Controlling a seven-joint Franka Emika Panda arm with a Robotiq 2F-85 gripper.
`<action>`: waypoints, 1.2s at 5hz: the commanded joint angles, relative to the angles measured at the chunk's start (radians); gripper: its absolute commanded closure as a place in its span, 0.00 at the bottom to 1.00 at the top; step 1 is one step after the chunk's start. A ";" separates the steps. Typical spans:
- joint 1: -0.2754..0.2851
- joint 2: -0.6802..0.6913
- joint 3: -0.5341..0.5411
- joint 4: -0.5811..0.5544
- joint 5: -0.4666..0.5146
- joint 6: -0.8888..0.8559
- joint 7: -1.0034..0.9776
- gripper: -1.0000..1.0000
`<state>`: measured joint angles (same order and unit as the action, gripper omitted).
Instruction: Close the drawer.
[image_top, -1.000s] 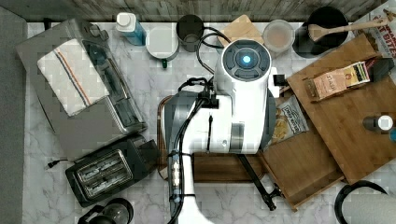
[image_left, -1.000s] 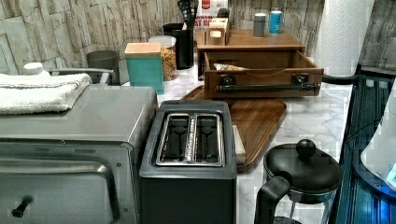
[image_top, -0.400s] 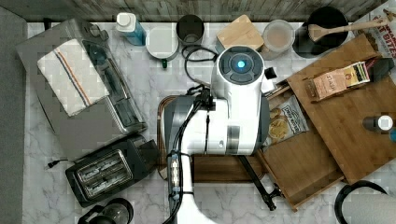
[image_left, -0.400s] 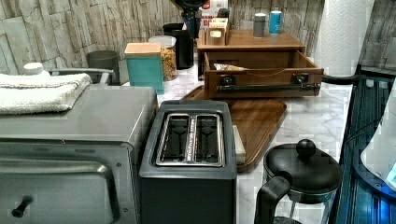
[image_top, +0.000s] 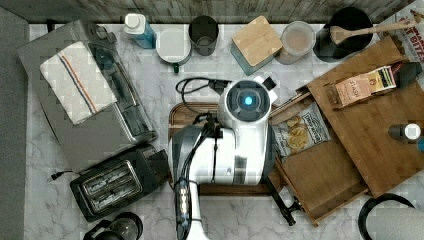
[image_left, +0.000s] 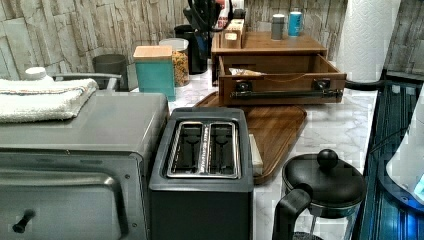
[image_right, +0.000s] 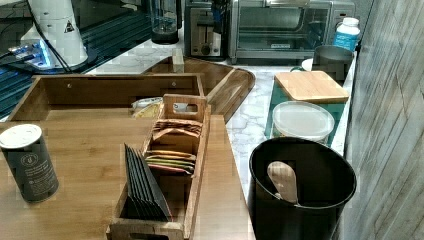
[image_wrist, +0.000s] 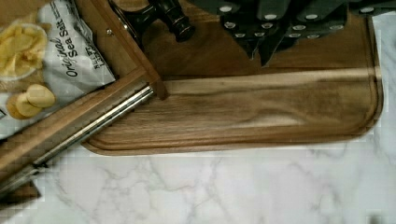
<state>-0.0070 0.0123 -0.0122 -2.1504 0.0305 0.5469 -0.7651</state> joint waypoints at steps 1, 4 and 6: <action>-0.014 -0.154 0.036 -0.262 -0.041 0.090 -0.341 1.00; -0.040 -0.198 -0.018 -0.461 -0.094 0.207 -0.574 1.00; -0.084 -0.190 -0.071 -0.529 -0.090 0.280 -0.707 1.00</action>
<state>-0.0246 -0.1393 -0.0311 -2.6504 -0.0517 0.8325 -1.3848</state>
